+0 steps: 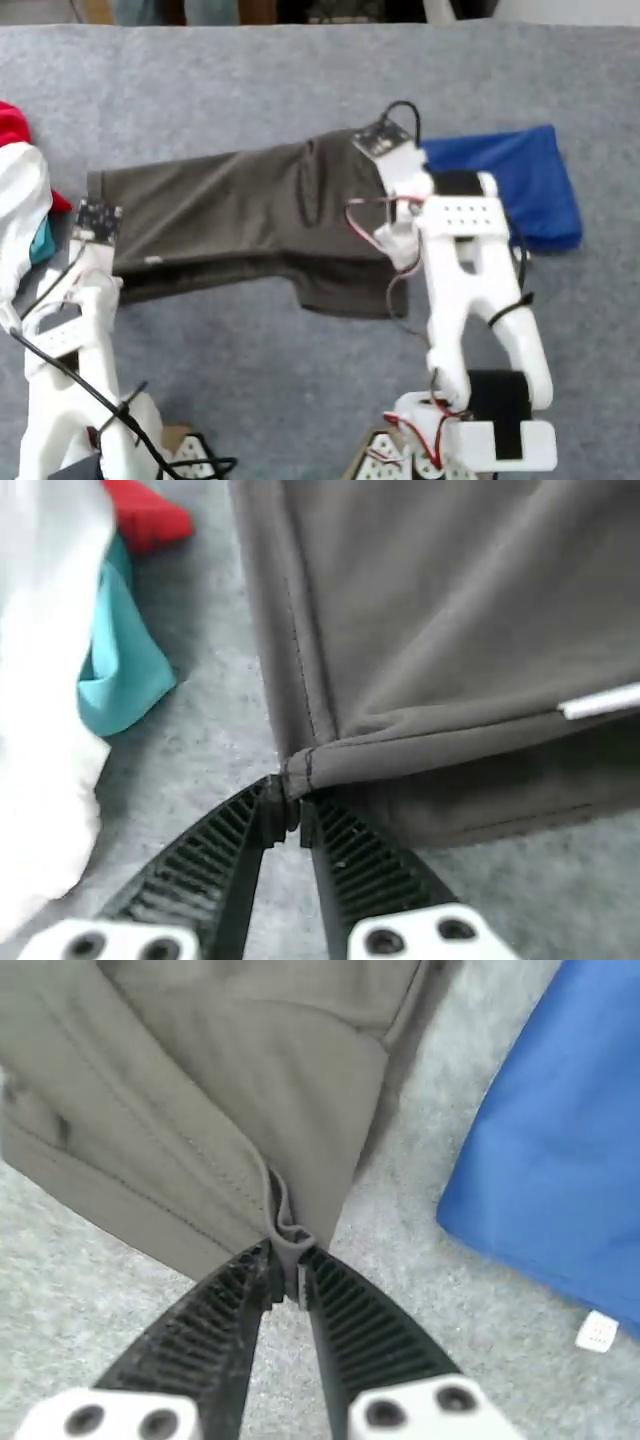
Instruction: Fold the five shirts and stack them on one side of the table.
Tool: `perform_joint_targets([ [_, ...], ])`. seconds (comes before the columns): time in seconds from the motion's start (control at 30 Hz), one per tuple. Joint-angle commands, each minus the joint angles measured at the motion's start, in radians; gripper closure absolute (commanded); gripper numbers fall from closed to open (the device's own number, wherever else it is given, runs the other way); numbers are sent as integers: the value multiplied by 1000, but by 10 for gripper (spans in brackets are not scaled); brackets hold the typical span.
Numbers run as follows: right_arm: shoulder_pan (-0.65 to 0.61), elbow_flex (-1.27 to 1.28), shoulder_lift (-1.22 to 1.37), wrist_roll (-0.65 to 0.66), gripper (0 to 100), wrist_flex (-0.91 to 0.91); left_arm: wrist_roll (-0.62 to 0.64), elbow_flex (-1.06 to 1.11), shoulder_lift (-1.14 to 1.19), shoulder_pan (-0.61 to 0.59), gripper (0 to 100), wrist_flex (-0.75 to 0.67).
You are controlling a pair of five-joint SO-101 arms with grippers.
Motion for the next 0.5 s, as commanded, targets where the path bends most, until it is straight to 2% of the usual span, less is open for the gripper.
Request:
perform_joint_targets([
  [0.0,21,44,-38,8,985,-57,-9,15,-25,48,971,-12],
  [0.47,46,71,-38,12,985,-64,-5,12,-15,59,970,-12],
])
